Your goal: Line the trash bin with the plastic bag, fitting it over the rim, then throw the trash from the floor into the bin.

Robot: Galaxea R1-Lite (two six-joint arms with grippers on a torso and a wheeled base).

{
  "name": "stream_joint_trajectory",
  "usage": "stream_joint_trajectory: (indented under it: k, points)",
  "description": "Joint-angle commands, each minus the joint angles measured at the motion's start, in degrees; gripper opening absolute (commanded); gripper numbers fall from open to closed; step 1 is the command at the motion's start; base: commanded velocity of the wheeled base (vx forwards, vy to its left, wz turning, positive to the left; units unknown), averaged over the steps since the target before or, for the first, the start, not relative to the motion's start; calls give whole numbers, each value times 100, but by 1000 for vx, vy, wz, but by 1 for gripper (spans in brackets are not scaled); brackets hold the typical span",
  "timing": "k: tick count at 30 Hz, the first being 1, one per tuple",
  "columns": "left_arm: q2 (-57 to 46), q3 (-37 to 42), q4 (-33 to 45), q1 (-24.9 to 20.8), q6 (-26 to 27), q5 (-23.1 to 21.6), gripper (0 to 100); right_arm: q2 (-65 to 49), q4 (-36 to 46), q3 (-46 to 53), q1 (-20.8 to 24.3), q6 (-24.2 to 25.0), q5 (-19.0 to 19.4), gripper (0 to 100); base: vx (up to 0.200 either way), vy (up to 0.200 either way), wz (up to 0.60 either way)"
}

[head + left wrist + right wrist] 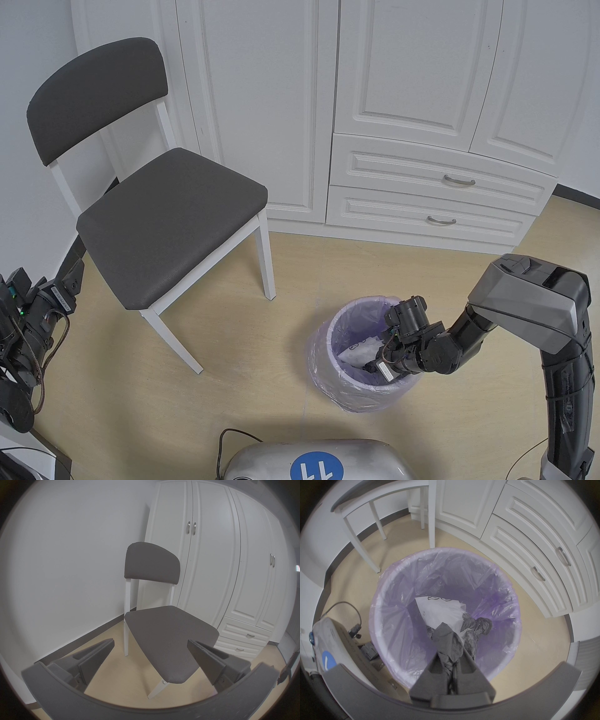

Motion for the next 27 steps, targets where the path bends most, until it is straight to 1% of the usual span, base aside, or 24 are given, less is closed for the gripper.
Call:
stream_joint_trajectory:
  k: [1, 12, 13, 22, 24, 25, 27]
  points:
    - [151, 7, -10, 8, -17, 10, 100, 259, 10, -261, -3, 111, -28, 0, 0, 0, 0]
    - [177, 33, -10, 16, -17, 10, 100, 268, 10, -252, -38, 120, -19, 0, 0, 0, 0]
    - [177, 33, -10, 16, -17, 10, 100, 268, 10, -252, -38, 120, -19, 100, 0, 0, 0]
    - [160, 33, -19, 25, -17, 1, 100, 136, -165, -182, 41, 173, -19, 100, 0, 0, 0]
    - [133, 33, -19, 43, -17, 1, 100, 163, -508, -112, 94, 252, -28, 100, 0, 0, 0]
    - [133, 33, -19, 43, -17, 1, 100, 163, -508, -112, 94, 252, -28, 100, 0, 0, 0]
    - [116, 33, -19, 43, -17, 10, 100, 92, -781, 55, 103, 208, -37, 100, 0, 0, 0]
